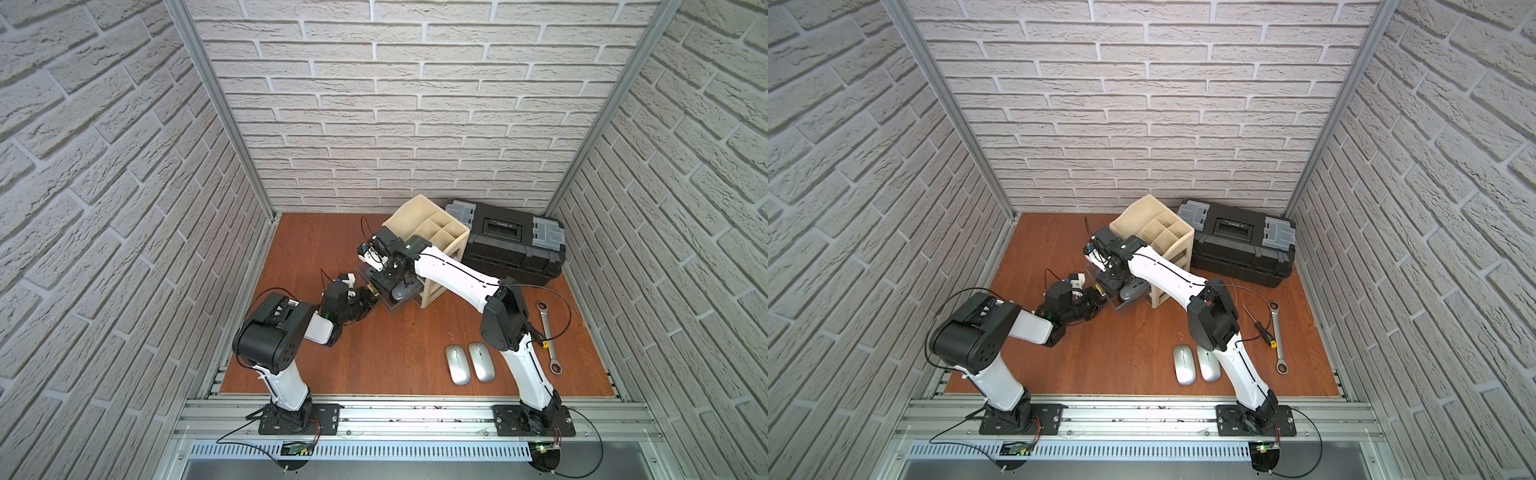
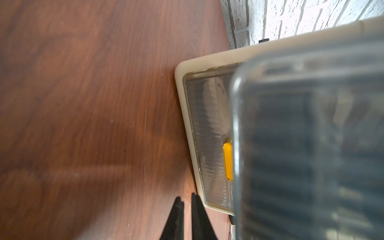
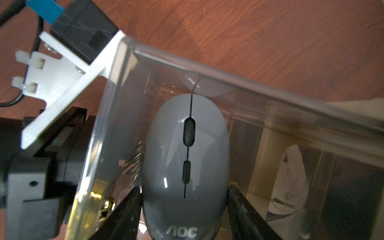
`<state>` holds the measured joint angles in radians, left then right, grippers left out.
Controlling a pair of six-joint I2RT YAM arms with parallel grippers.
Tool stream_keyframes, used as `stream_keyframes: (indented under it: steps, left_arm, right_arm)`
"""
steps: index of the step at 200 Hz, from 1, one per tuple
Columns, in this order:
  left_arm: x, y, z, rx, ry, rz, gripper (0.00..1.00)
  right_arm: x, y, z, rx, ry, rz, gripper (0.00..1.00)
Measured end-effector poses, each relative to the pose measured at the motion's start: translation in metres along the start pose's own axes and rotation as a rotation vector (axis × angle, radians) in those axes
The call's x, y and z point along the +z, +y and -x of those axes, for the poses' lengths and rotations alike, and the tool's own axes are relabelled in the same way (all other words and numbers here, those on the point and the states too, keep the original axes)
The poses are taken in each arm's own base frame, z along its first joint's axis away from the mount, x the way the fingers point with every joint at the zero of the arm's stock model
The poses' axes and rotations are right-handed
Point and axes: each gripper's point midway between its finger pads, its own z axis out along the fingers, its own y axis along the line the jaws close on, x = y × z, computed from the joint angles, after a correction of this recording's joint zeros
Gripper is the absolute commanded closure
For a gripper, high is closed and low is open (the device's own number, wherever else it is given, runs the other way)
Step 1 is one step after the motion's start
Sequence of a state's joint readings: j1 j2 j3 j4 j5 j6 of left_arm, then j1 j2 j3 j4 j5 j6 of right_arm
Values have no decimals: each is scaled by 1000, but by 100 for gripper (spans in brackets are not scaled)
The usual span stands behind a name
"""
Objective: Take the mice out of the drawer
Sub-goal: Pick up the mouse from the drawer.
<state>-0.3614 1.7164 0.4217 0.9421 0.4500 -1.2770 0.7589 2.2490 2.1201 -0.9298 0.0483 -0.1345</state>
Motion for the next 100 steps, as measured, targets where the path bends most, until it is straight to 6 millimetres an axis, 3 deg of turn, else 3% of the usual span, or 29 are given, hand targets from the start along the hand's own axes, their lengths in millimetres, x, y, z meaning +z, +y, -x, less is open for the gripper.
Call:
stream_keyframes:
  steps: [20,55,71,100]
  left_arm:
    - [0,0,0,0,0,-1,87]
    - [0,3,-1,-5,1,6,87]
    - [1,1,-1,-1,1,-1,87]
    - [1,1,-1,0,0,-2,87]
  right_arm:
    - [0,0,1,-2,-1,-1,35]
    - [-4,0,3,-22,-3,11,46]
    - [-6,0,6,-39,-3,14,57]
    - [-9,0,9,-40,-1,13,52]
